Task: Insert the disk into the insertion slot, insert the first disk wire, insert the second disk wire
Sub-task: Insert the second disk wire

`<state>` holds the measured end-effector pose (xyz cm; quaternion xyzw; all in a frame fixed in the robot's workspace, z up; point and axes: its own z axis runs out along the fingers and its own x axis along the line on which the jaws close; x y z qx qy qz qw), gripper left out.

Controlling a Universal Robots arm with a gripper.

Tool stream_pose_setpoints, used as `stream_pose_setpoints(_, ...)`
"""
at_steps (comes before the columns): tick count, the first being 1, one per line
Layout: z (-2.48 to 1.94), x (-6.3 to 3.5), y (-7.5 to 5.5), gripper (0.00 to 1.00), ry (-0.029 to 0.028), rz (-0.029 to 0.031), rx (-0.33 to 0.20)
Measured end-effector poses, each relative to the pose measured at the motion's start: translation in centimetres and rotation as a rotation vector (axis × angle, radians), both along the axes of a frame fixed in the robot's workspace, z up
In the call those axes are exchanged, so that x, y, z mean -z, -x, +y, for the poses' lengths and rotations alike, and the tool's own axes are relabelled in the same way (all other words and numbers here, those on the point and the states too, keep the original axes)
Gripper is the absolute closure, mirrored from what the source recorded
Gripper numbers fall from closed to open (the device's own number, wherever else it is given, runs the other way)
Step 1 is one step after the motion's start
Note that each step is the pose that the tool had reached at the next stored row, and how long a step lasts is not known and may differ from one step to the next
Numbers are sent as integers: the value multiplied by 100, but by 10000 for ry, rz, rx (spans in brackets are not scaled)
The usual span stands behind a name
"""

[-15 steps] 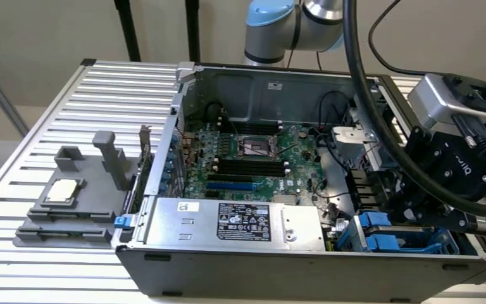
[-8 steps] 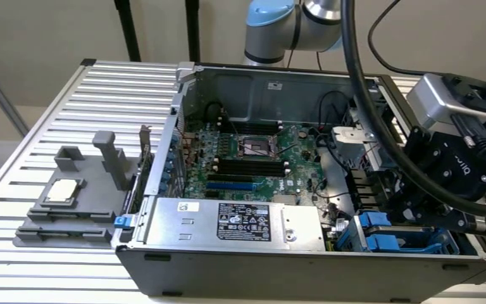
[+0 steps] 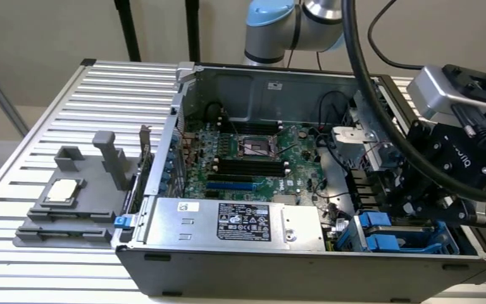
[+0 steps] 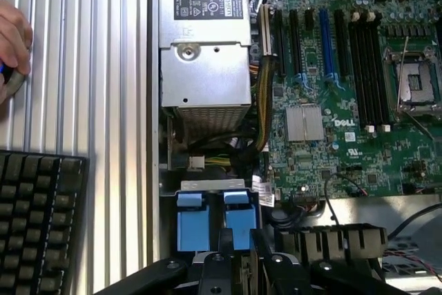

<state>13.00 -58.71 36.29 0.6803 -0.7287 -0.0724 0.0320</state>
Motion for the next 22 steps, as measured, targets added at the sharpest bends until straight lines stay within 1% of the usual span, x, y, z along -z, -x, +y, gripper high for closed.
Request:
stream_pose_setpoints(2, 43, -69, 0, 76, 1, 0, 0)
stream_pose_setpoints(4, 70, -111, -9, 76, 9, 0, -1)
stream_pose_setpoints(7, 97, -120, -47, 76, 15, 0, 0)
stream_pose_setpoints(9, 115, -121, -75, 74, 23, 0, 0)
stream_pose_setpoints(10, 121, -120, -86, 68, 26, 0, 0)
stream_pose_setpoints(11, 126, -120, -98, 68, 31, 0, 0)
stream_pose_setpoints(12, 136, -121, -106, 62, 39, 0, 0)
stream_pose_setpoints(13, 152, -121, -113, 62, 54, 0, 0)
stream_pose_setpoints(15, 190, -119, -132, 62, 92, 0, 0)
stream_pose_setpoints(16, 211, -119, -141, 62, 123, 0, -1)
stream_pose_setpoints(18, 243, -116, -161, 62, 204, -1, 0)
stream_pose_setpoints(22, 258, -94, -197, 62, 387, 0, 0)
